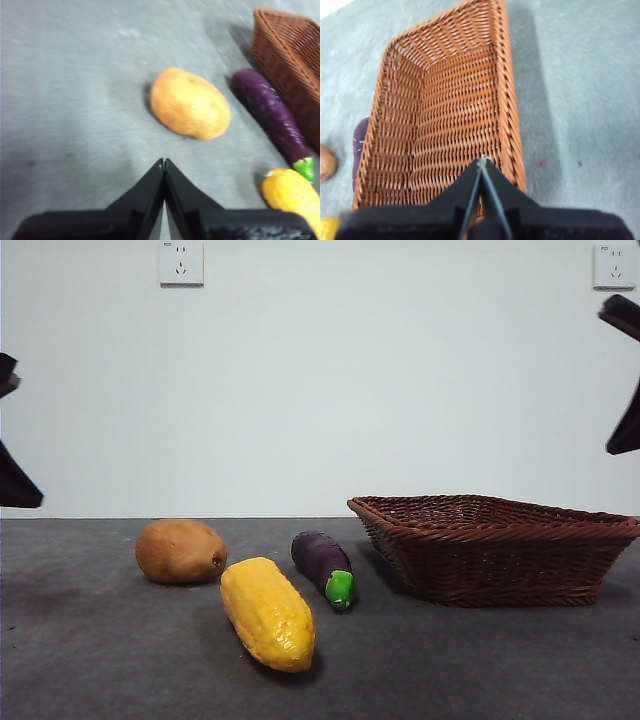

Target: Help me put the vegetables on the table into the basket

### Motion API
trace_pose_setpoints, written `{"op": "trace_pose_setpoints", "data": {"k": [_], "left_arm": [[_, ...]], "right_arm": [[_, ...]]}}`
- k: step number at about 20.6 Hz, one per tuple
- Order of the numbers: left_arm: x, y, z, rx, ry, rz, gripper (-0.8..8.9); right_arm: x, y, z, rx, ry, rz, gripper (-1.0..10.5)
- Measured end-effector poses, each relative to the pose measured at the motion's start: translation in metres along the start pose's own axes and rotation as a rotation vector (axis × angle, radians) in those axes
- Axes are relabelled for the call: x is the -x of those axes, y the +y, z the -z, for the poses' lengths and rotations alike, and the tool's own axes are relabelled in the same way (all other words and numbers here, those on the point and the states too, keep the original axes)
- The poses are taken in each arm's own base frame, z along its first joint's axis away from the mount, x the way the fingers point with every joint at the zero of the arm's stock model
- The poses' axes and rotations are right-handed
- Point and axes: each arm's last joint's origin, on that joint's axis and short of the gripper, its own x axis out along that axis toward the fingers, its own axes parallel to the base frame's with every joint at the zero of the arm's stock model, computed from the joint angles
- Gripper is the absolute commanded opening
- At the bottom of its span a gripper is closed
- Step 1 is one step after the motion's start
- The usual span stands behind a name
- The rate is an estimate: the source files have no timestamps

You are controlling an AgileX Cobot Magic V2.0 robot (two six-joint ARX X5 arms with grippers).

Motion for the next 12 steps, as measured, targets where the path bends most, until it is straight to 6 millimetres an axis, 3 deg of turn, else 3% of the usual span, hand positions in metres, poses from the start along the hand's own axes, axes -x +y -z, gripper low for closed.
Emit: {"op": "trace_pose_setpoints", "data": {"k": [3, 6, 7, 12], "left_arm": [[-0.009, -0.001, -0.011, 0.011, 0.039, 0.066, -0.04], [-0.014, -0.002, -0.020, 0.040, 0.108, 0.106, -0.04], [-0.014, -0.003, -0.023, 0.051, 0.132, 0.110, -0.04], [-0.009, -0.010, -0.043, 0.076, 0.208, 0.114, -0.04]], "right_arm": [[-0.015, 0.002, -0.027, 0.014, 0.092, 0.022, 0.6], [-0.033, 0.001, -0.050, 0.007, 0.187, 0.042, 4.3], [-0.040, 0.000, -0.057, 0.003, 0.217, 0.049, 4.9], [-0.071, -0.004, -0.086, -0.001, 0.359, 0.074, 5.0]]}}
